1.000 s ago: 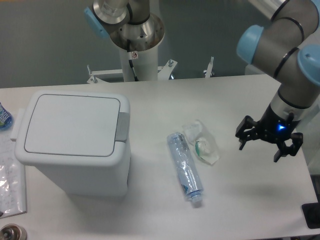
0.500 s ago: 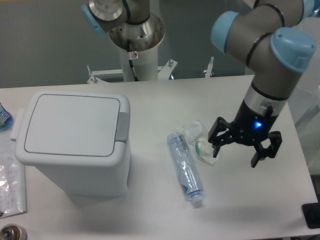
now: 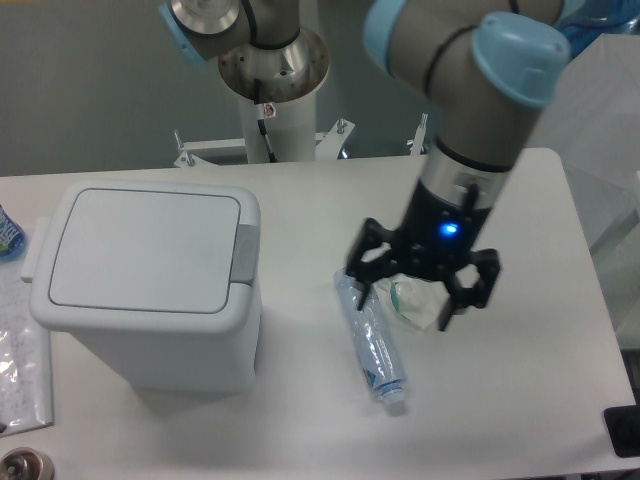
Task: Open the trash can
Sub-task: 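Move the open gripper across the bottle toward the trash can lid edge, then push the gripper finger against the lid edge to flip it open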
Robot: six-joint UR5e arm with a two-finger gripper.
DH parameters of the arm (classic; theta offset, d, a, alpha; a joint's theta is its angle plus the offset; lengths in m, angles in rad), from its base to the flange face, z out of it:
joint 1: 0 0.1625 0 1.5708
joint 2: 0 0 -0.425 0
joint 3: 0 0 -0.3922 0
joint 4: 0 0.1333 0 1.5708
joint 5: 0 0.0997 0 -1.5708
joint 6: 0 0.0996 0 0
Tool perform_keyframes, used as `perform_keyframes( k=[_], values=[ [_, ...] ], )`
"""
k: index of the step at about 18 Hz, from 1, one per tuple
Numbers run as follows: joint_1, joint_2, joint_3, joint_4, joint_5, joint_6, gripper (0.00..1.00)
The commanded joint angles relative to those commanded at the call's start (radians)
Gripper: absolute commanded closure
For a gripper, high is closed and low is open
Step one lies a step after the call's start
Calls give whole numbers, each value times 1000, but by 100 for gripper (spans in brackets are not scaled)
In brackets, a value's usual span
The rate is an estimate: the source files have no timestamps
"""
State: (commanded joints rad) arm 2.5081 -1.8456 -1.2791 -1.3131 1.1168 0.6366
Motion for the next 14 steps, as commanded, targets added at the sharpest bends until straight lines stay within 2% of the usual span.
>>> perform_keyframes(
  k=[3, 5, 8, 10, 14],
  values=[
    [-8, 72, -94, 2, -22, -2, 0],
    [-9, 89, -129, 3, -20, -2, 0],
    [-29, 77, -135, 9, -17, -3, 0],
    [-44, 59, -140, 35, -12, -8, 0],
    [-55, 57, -163, 43, -9, -15, 0]
  ],
)
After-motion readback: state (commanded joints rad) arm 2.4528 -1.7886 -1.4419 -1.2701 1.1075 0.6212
